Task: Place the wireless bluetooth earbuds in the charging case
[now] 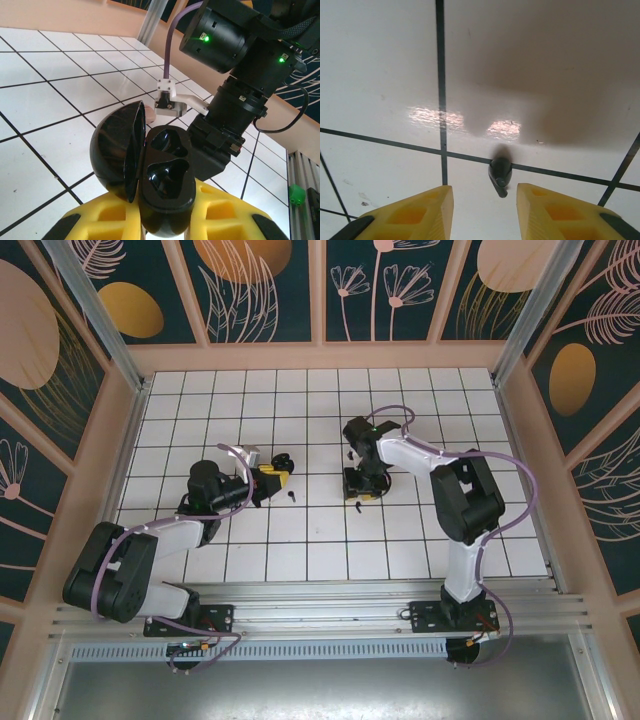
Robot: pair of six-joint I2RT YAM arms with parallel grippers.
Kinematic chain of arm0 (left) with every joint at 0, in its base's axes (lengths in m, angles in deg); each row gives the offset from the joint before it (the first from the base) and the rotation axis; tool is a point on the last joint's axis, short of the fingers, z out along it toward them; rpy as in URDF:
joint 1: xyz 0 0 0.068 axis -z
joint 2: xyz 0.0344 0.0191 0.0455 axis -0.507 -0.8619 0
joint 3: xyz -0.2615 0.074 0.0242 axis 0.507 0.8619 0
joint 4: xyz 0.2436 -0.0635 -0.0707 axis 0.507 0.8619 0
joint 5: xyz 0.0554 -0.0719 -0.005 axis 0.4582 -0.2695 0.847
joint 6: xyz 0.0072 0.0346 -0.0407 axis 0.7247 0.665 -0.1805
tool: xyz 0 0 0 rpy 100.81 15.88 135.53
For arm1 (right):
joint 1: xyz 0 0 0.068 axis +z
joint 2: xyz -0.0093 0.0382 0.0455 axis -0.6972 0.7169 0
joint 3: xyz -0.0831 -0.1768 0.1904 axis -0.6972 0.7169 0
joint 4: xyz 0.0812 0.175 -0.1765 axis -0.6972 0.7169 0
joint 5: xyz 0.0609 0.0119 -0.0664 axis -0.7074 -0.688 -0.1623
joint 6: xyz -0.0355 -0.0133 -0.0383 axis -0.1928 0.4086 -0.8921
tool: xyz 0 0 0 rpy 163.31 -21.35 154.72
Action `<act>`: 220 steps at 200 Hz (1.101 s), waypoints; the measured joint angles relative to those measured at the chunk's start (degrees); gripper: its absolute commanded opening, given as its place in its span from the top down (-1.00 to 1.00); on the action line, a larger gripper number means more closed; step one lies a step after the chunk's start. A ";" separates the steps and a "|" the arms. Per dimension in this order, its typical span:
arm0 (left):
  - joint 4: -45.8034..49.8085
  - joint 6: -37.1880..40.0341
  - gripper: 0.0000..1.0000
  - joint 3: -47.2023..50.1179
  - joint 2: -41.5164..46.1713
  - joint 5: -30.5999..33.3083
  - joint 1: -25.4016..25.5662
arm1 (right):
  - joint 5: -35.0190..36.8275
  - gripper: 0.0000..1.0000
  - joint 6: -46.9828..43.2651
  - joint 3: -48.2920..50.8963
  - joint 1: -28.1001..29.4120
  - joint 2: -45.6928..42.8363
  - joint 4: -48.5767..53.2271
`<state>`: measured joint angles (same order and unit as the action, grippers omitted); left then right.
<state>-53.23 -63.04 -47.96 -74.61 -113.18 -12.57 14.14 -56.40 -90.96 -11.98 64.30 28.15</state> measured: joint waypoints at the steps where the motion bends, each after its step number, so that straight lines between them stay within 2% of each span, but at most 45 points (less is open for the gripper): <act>1: 0.00 0.00 0.72 0.00 0.00 0.00 0.00 | 0.04 0.24 0.00 0.00 0.00 0.07 0.04; 136: 0.07 0.17 0.72 0.00 0.00 0.02 0.00 | 0.61 0.49 -0.02 1.11 0.00 3.30 -0.07; 170: 0.42 0.17 0.72 0.00 0.00 0.02 0.00 | 0.66 0.47 0.00 1.14 0.00 3.30 -1.01; 194: 0.44 0.17 0.72 0.00 0.00 0.02 0.00 | 0.83 0.37 0.07 1.14 0.00 3.30 -1.22; 220: 0.46 0.17 0.72 0.00 0.00 0.02 0.00 | 1.25 0.39 0.04 1.11 0.02 3.30 -1.18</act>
<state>-52.77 -62.86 -47.96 -74.61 -113.16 -12.57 15.39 -56.36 -89.84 -11.95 67.60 26.96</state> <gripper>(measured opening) 0.179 0.314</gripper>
